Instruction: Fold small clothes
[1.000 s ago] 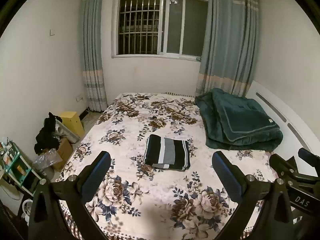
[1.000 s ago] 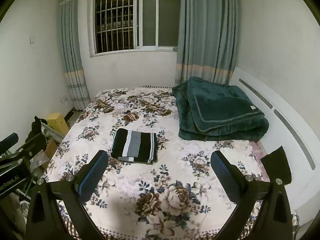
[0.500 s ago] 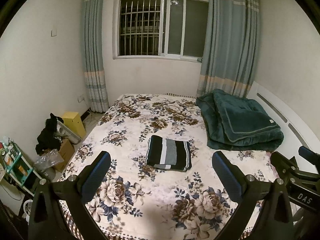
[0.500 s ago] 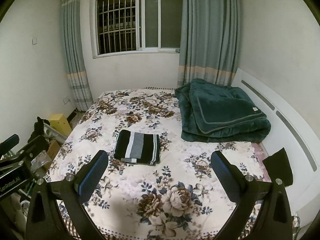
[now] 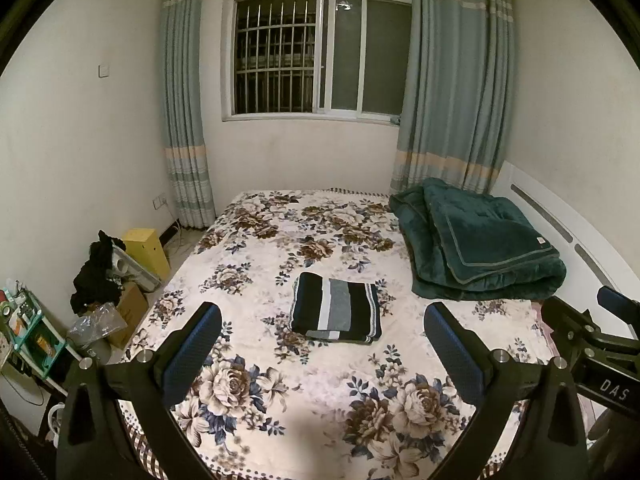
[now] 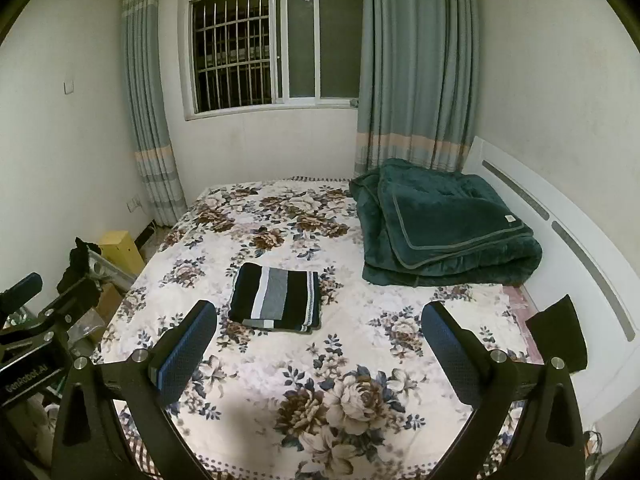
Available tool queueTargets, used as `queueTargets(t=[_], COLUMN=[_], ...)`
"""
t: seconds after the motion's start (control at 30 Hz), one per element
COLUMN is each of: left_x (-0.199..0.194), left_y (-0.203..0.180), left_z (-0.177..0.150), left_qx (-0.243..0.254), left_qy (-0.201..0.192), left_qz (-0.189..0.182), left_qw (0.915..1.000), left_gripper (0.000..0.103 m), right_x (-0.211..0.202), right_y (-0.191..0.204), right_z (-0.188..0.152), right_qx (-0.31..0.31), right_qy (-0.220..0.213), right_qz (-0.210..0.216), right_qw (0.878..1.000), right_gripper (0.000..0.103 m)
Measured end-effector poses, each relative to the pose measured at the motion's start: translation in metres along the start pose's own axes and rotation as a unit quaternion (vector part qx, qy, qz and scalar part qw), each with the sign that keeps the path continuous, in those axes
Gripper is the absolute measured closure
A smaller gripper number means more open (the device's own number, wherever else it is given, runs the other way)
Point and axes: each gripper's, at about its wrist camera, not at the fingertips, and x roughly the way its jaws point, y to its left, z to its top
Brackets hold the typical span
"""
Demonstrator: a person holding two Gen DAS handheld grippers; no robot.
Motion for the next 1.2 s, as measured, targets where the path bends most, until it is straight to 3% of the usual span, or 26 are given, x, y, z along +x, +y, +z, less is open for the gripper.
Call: queueTargets(t=[1.2], left_x=[0.0002], left_y=[0.0057], left_z=[0.0087], left_qx=[0.008], left_qy=[-0.002], left_qz=[-0.001], left_qw=[1.0000], left_gripper=[0.000], right_x=[-0.0089], right_y=[0.0076], right_z=[-0.0104], right_qx=[0.009], right_qy=[-0.002], right_qz=[-0.009], right_qw=[1.000], right_gripper=[0.000])
